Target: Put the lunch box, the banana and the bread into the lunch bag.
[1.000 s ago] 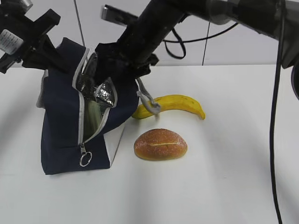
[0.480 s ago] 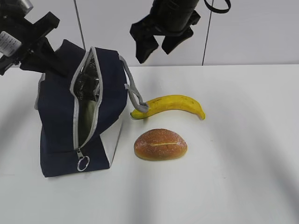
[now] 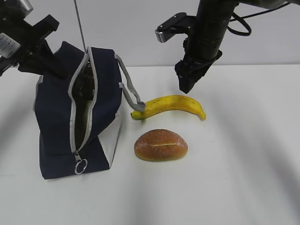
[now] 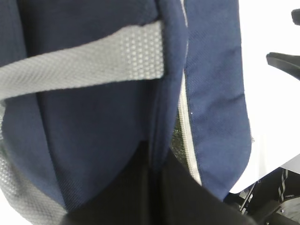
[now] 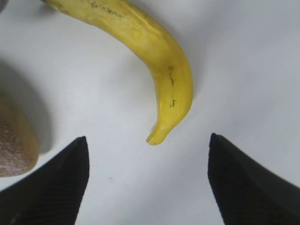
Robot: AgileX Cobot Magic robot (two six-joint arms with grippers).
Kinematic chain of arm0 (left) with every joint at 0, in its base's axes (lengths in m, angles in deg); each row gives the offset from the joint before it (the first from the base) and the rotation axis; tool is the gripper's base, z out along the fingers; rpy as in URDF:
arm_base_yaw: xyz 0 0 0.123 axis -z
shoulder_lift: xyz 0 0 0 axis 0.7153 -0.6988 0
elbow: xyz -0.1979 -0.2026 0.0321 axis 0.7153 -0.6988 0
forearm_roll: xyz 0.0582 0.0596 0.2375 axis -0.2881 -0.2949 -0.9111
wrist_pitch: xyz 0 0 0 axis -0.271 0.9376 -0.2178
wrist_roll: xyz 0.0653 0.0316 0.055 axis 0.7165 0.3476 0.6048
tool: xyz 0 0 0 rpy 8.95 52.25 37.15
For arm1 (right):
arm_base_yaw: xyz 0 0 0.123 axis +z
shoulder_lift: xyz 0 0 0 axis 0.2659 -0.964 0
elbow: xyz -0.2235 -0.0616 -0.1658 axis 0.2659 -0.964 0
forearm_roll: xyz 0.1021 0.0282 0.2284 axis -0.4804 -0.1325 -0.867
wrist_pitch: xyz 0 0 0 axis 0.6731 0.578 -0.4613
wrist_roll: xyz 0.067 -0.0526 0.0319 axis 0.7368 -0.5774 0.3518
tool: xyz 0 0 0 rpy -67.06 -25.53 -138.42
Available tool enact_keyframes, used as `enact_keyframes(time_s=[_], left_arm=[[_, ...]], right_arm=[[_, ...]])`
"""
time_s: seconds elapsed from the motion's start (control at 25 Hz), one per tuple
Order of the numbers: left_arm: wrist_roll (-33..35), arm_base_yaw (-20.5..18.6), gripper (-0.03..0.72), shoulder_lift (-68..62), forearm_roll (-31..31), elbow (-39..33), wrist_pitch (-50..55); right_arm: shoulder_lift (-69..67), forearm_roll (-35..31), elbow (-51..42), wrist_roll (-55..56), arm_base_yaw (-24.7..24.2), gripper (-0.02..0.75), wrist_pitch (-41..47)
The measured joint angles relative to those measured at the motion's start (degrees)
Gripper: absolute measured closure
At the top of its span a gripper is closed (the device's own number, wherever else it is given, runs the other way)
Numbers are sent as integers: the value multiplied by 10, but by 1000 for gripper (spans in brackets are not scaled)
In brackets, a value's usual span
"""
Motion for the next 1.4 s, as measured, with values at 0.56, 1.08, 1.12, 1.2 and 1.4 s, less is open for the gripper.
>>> enact_keyframes(time_s=[0.56,1.08,1.12,1.2,1.4], left_arm=[[0,0,691,0,0,0,-3],[0,0,691,0,-1,0,-2],[0,0,691,0,-1,0,-2],[0,0,691,0,-1,0,-2],[0,0,691,0,-1,0,-3]], right_arm=[[-42,-20,-1,-289,-14,153,-111],[-96,-34,-1,-230,-14,181,-144],[-97,-36,-1,-226,-14,189,-144],[-100,-37,-1,-223,-16,198,-144],[-101,-53,16,-222,-31,202,-138]])
